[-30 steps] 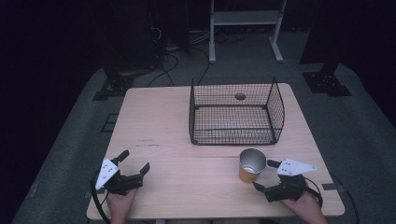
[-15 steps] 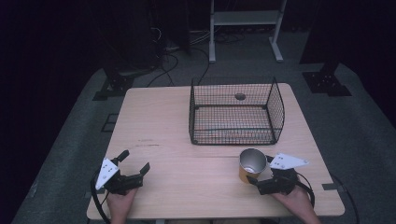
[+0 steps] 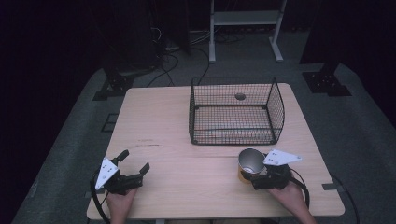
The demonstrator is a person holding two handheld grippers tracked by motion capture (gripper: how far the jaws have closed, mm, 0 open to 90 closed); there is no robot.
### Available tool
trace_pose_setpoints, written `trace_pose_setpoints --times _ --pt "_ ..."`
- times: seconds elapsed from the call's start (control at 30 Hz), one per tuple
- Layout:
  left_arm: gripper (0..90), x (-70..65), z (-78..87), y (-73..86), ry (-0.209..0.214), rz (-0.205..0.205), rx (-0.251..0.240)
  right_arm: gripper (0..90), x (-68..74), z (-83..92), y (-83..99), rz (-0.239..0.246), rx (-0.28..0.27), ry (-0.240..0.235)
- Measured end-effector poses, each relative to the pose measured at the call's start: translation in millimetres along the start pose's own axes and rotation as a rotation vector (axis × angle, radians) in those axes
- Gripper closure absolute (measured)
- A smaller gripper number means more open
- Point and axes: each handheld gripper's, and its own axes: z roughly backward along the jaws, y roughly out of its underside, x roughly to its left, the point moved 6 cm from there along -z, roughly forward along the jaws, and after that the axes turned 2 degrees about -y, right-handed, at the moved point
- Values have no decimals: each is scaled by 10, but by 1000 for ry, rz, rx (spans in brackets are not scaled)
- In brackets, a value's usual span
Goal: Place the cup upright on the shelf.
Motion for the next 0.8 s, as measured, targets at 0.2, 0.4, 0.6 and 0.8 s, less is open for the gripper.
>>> trace_pose_setpoints --times 0.2,0.4,0.6,0.8 --pt "24 -2 -2 0 1 0 0 132 -26 58 -56 -28 -18 -30" --pt "23 -2 -2 0 2 -1 1 133 -88 163 -163 -27 -18 -41" --pt "23 -3 -3 1 2 -2 1 133 -128 241 -210 -38 -22 -64" --pt "24 1 -1 0 2 1 0 133 -167 304 -305 -38 -20 -91"
